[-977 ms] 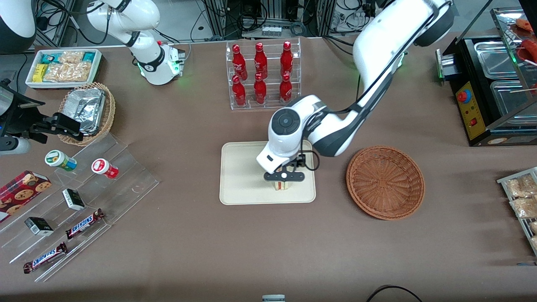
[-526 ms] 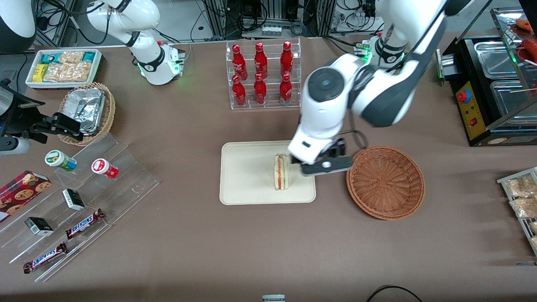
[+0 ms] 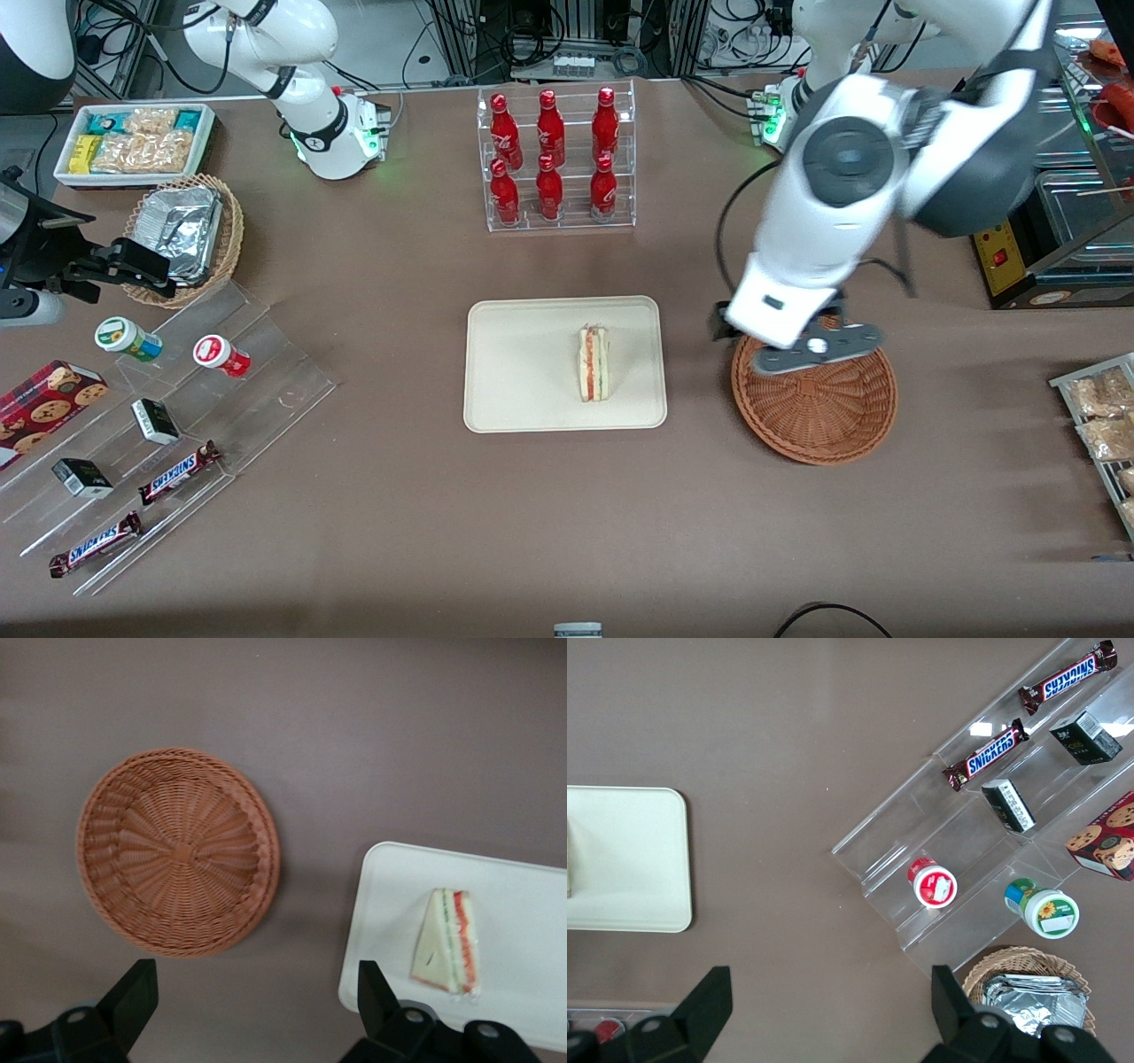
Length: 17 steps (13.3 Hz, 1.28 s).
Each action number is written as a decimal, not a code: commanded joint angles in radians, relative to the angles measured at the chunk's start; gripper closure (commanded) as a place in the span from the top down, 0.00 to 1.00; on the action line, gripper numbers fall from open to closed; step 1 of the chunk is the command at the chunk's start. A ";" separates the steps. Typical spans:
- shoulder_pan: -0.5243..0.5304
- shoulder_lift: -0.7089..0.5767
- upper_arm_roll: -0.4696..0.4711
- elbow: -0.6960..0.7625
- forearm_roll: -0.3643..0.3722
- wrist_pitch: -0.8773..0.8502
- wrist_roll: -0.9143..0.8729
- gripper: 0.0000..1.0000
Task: Place sandwich from basket to tray
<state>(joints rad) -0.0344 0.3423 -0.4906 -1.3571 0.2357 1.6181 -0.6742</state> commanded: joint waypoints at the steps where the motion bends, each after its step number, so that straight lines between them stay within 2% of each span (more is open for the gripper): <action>1: 0.091 -0.075 -0.005 -0.034 -0.056 -0.049 0.123 0.99; 6: 0.181 -0.108 -0.005 -0.034 -0.068 -0.075 0.215 0.99; 9: 0.283 -0.147 -0.003 -0.034 -0.125 -0.109 0.358 0.99; 12: 0.323 -0.175 -0.002 -0.034 -0.131 -0.148 0.404 0.99; 14: 0.375 -0.209 -0.002 -0.034 -0.166 -0.188 0.511 0.99; 15: 0.370 -0.221 0.009 -0.037 -0.171 -0.196 0.521 0.99; 16: 0.343 -0.230 0.064 -0.046 -0.174 -0.201 0.525 0.99; 17: 0.246 -0.247 0.160 -0.062 -0.174 -0.198 0.527 0.99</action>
<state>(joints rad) 0.3058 0.1489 -0.4450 -1.3639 0.0821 1.4186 -0.1744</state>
